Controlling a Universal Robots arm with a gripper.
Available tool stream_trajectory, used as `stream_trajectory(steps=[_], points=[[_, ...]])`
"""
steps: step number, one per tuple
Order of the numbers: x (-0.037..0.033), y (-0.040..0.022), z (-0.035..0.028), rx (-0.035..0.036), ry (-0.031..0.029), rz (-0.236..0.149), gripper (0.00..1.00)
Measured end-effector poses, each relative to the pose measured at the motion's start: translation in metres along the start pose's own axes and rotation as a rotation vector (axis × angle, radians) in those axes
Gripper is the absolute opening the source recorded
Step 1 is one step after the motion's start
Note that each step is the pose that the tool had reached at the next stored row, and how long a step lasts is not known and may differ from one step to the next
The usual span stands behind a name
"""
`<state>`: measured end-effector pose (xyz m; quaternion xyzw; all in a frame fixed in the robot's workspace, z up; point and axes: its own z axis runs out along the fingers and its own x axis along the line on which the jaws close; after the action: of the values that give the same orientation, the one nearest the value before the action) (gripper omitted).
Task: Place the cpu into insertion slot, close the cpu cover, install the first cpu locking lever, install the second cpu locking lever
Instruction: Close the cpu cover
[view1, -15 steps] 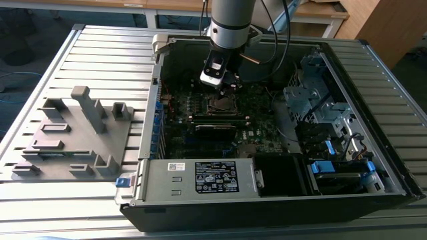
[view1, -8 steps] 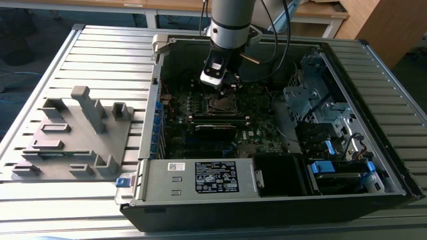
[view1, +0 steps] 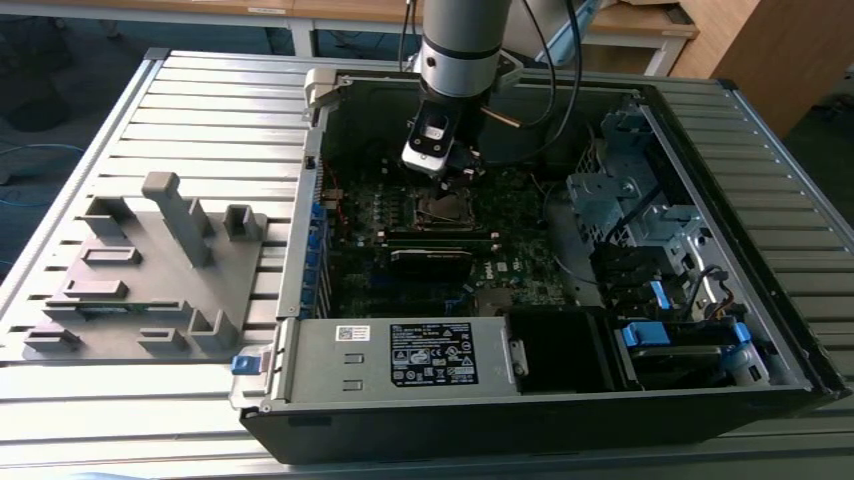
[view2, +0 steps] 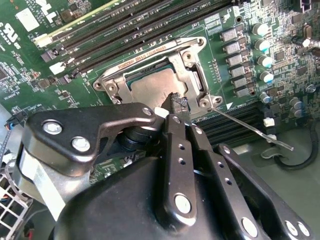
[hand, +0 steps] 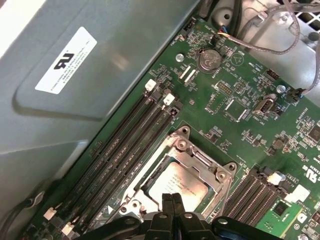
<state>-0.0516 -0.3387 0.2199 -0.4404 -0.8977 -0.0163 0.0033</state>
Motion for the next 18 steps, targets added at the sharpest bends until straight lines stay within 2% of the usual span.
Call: stream_trajectory(steps=[2, 11, 15, 18], points=[[0.0000, 0.0000, 0.0000, 0.0003, 0.0002, -0.011, 0.11], [0.0000, 0.0000, 0.0000, 0.0003, 0.0003, -0.013, 0.11], [0.0000, 0.0000, 0.0000, 0.0008, 0.0009, -0.036, 0.11], [0.0000, 0.0000, 0.0000, 0.0008, 0.0009, -0.037, 0.11]])
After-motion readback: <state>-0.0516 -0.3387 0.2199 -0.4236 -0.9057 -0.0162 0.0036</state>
